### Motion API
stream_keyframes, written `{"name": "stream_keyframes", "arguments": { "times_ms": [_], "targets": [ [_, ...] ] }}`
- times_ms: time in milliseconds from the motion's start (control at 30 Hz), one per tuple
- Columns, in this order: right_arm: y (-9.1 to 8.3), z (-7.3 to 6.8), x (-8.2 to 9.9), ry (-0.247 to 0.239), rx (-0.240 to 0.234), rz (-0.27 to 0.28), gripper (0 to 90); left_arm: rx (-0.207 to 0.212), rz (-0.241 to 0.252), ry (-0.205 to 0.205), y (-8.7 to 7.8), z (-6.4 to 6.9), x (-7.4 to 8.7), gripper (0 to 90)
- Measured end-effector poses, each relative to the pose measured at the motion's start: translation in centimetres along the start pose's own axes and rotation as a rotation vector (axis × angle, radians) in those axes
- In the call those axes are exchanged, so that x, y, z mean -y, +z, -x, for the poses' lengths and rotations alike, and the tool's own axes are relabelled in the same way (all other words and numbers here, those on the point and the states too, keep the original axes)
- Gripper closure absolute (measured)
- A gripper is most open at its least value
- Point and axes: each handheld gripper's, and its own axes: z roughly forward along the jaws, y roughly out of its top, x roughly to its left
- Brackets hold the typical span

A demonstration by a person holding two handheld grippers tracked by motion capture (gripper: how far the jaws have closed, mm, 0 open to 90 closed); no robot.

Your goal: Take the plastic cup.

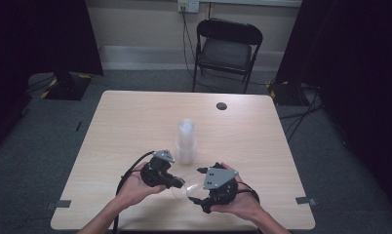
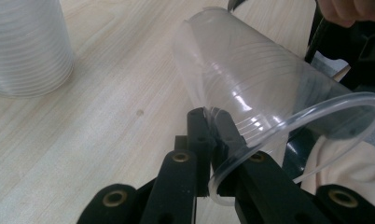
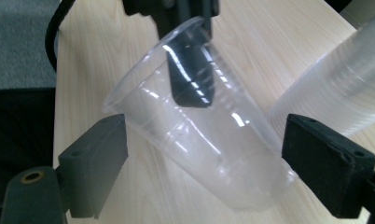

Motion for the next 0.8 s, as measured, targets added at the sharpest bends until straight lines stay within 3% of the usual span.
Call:
{"name": "stream_keyframes", "arguments": {
  "times_ms": [267, 367, 467, 500, 533, 600, 633, 733, 800],
  "targets": [
    [1.0, -0.9, -0.1, -0.083, 0.028, -0.033, 13.2, -0.003, -0.069, -0.021, 0.5, -0.1, -0.9, 87.9],
    [1.3, -1.2, -0.1, -0.112, 0.053, -0.048, 13.2, 0.029, -0.068, -0.032, 0.9, -0.1, -1.4, 87.9],
    [1.7, -1.4, -0.1, -0.142, 0.07, -0.061, 13.1, 0.009, -0.093, -0.017, 1.2, 0.4, -1.9, 87.7],
    [1.8, -1.4, -0.1, -0.149, 0.067, -0.064, 13.3, 0.01, -0.086, 0.007, 1.3, 0.6, -1.9, 87.5],
    [1.9, -1.5, -0.1, -0.147, 0.067, -0.069, 13.3, -0.008, -0.097, 0.015, 1.4, 0.9, -2.0, 87.4],
    [2.0, -1.7, 0.0, -0.151, 0.059, -0.078, 13.7, -0.003, -0.086, 0.004, 1.6, 1.4, -2.1, 87.2],
    [2.1, -1.8, 0.1, -0.15, 0.066, -0.074, 14.0, 0.019, -0.077, -0.001, 1.7, 1.3, -2.1, 87.0],
    [2.1, -2.0, 0.2, -0.161, 0.077, -0.061, 15.1, -0.001, -0.095, -0.006, 1.8, 1.2, -2.3, 86.7],
    [2.2, -2.1, 0.3, -0.158, 0.083, -0.046, 15.8, 0.016, -0.097, -0.032, 2.0, 1.0, -2.3, 86.7]
  ]
}}
